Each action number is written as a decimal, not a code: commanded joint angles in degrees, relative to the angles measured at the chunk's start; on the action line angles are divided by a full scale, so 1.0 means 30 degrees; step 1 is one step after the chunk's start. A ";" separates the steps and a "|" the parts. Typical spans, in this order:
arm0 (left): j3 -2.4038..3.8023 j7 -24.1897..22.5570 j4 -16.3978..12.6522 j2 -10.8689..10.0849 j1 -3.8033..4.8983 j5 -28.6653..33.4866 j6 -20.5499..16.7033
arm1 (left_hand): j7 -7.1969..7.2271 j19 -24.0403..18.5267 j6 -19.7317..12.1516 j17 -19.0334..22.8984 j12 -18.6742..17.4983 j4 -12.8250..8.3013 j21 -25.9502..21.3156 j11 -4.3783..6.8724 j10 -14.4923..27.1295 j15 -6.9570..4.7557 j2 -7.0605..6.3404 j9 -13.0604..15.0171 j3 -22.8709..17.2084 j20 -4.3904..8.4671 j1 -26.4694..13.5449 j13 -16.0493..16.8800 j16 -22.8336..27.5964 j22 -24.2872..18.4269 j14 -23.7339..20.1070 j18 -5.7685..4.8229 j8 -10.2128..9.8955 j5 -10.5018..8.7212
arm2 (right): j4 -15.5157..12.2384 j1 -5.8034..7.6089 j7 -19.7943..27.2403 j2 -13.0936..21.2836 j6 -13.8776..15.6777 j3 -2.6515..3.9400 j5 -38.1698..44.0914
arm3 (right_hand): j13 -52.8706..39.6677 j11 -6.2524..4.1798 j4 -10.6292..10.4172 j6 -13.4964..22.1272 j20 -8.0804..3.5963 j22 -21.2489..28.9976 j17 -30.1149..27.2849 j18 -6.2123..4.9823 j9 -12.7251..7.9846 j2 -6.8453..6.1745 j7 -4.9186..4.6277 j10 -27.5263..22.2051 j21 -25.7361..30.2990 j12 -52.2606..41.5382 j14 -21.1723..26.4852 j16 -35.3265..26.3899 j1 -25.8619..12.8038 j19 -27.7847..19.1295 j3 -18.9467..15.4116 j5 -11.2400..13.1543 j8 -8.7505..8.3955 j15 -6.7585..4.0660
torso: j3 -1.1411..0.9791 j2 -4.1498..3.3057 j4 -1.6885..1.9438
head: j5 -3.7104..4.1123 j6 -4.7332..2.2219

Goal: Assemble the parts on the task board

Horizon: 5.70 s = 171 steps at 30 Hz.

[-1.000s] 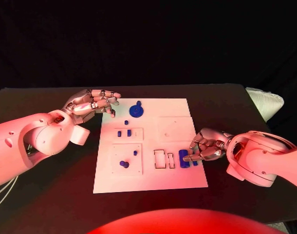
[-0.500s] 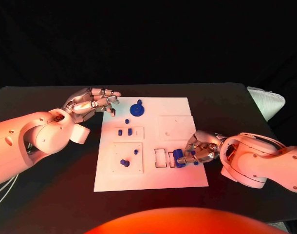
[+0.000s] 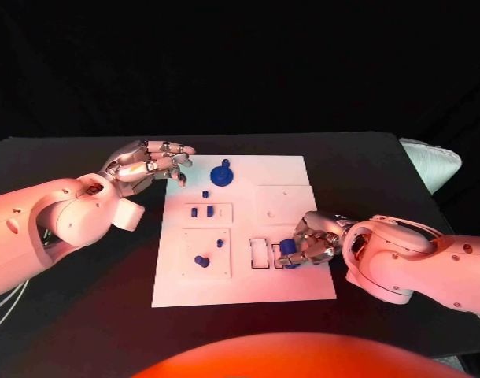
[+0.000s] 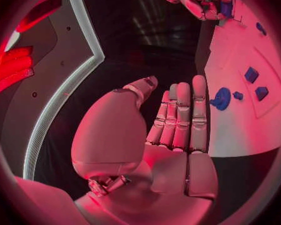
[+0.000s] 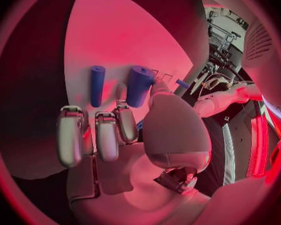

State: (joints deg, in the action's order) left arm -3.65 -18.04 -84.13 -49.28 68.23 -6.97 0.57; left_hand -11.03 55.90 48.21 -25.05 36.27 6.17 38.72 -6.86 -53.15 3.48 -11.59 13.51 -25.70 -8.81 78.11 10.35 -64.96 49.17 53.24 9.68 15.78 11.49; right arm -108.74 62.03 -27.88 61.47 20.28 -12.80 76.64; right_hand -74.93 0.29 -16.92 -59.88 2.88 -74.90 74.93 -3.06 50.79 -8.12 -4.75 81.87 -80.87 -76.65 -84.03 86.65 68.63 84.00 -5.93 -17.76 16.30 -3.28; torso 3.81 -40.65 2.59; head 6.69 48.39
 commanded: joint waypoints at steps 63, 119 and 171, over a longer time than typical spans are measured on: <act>0.0012 0.0142 0.0057 0.0120 0.0005 0.0065 0.0465 | 0.0060 0.0097 -0.0110 -0.0062 0.0478 0.0266 -0.0208 -0.0008 0.0235 -0.0060 0.0126 -0.0074 0.0223 -0.0001 -0.0056 0.0175 -0.0010 -0.0071 -0.0015 0.0260 0.0061 -0.0061 | -0.0215 0.1020 -0.0217 -0.2068 0.1063 -0.0219 -0.8178 | -0.2517 -0.0537 0.0083 -0.1518 -0.0494 -0.4312 0.4314 0.0640 -0.8234 0.0426 0.0639 0.1229 -0.1302 -0.0953 -0.1826 0.0800 -0.0504 0.1486 0.5199 -0.1087 0.0628 -0.0515 | -0.0014 0.0012 -0.0006 | -0.0406 0.0025; 0.0012 0.0308 0.0039 0.0055 0.0005 0.0065 0.0602 | 0.0052 0.0103 -0.0119 -0.0069 0.0537 0.0329 -0.0234 -0.0021 0.0312 -0.0045 0.0146 -0.0082 0.0246 -0.0009 -0.0084 0.0200 -0.0003 -0.0088 -0.0023 0.0255 0.0070 -0.0060 | -0.0288 0.0990 0.0040 -0.2158 0.2090 -0.0214 -0.7116 | -0.2388 -0.0444 0.0034 -0.1173 -0.0446 -0.4267 0.4229 0.0578 -0.8577 0.0006 0.0541 0.1058 -0.0975 -0.0162 -0.1795 0.0733 -0.2790 0.1400 0.2653 0.1775 0.1278 -0.0441 | -0.0003 0.0001 -0.0020 | -0.0498 0.0018; 0.0011 0.0344 0.0085 0.0039 0.0003 0.0063 0.0613 | 0.0044 0.0121 -0.0140 -0.0086 0.0657 0.0391 -0.0278 -0.0027 0.0420 -0.0036 0.0187 -0.0097 0.0256 -0.0019 -0.0047 0.0246 0.0004 -0.0115 -0.0029 0.0257 0.0086 -0.0051 | -0.1142 0.0993 0.1961 -0.0433 0.0867 -0.0209 -0.6038 | -0.2580 -0.0412 0.0133 -0.0615 -0.0418 -0.4344 0.4201 0.0569 -0.9221 0.1026 0.0501 0.1063 -0.0828 0.0257 -0.1791 0.0664 0.0714 0.1421 0.0016 0.2743 0.2153 -0.0416 | -0.0015 0.0006 -0.0016 | -0.0478 -0.0117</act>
State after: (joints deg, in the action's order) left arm -3.67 -16.68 -83.79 -49.25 68.23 -6.98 1.45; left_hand -11.03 55.90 48.22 -25.26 38.10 7.04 38.09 -6.95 -52.20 3.48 -11.59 13.27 -24.82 -8.81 78.11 11.04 -64.96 48.88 53.24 9.68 15.78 11.49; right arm -111.99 65.06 -24.68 60.04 25.08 -13.41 57.79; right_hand -75.03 -1.15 -16.59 -62.04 1.66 -74.92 74.92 -1.69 23.18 -5.07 -3.24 84.11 -83.31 -75.82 -84.03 88.75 70.24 84.01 -6.20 -9.74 22.38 -4.51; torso 3.76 -40.63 2.52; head 5.23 48.07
